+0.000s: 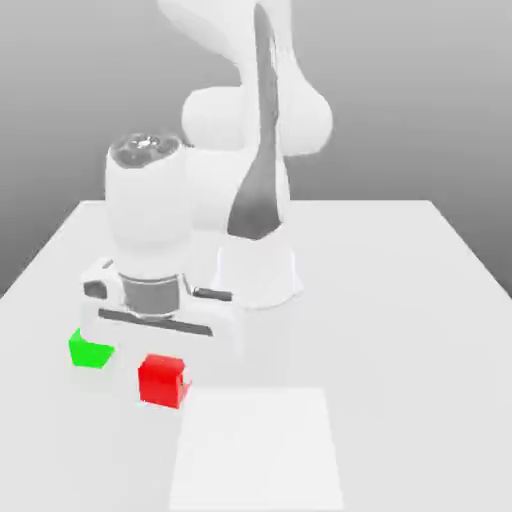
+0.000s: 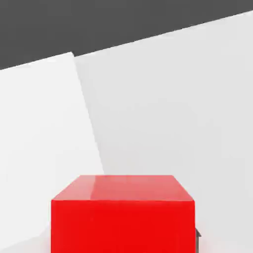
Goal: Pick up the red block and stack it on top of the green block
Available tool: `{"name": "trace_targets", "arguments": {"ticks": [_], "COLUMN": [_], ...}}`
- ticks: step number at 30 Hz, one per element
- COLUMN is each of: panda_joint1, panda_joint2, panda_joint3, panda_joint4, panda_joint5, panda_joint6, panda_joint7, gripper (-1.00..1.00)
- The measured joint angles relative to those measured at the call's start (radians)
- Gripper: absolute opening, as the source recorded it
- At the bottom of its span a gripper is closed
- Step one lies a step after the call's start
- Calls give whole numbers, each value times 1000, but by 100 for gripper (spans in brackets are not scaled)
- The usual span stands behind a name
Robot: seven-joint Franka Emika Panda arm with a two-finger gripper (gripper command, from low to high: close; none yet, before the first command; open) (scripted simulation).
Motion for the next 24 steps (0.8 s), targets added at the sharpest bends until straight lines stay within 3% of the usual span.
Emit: {"name": "trace_targets", "arguments": {"ticks": [11, 16, 21, 22, 24], "panda_joint1": [-304, -309, -279, -279, -278], "panda_joint2": [-194, -115, 41, 61, 61], "panda_joint3": [-147, -184, -176, -168, -168], "panda_joint4": [-128, -140, -137, -137, -137], "panda_joint5": [-82, -20, 115, 135, 135], "panda_joint6": [-63, 25, 172, 191, 191], "panda_joint7": [309, 299, 207, 193, 193], "gripper": [-100, -100, -100, 100, 100]}}
